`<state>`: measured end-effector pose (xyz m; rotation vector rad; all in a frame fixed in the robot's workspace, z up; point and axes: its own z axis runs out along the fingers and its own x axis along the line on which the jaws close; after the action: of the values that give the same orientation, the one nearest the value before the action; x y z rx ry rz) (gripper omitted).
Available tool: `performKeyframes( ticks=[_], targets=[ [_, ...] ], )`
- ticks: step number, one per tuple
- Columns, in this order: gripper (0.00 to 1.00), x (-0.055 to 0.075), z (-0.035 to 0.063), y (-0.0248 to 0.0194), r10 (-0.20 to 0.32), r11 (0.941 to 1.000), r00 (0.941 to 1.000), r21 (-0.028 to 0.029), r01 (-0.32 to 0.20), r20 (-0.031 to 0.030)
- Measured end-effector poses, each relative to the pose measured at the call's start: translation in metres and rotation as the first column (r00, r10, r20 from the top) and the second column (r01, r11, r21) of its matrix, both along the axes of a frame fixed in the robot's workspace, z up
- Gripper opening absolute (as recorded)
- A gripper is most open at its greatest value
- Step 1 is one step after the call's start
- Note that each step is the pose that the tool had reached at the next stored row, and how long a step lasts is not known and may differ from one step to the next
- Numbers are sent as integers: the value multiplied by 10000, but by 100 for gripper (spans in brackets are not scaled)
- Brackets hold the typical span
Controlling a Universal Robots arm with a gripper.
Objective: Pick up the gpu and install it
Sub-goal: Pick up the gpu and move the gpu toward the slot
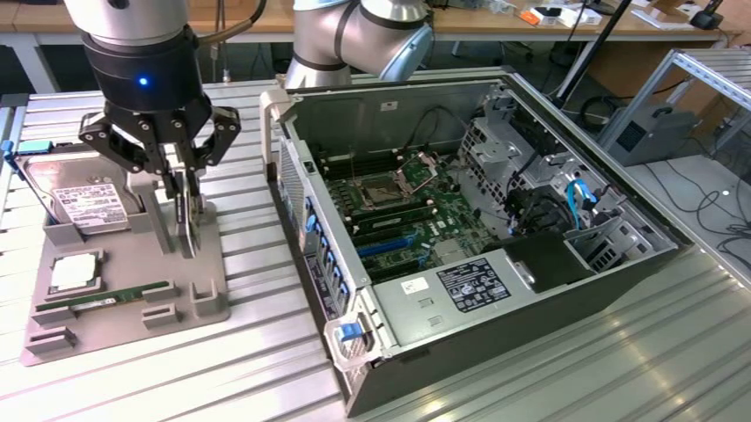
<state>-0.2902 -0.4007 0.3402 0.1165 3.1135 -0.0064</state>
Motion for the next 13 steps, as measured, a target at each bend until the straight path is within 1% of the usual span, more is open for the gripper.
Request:
performKeyframes(
  ticks=[13],
  targets=[
    [27,0,66,0,0,10000,10000,0,0,-1]
  ],
)
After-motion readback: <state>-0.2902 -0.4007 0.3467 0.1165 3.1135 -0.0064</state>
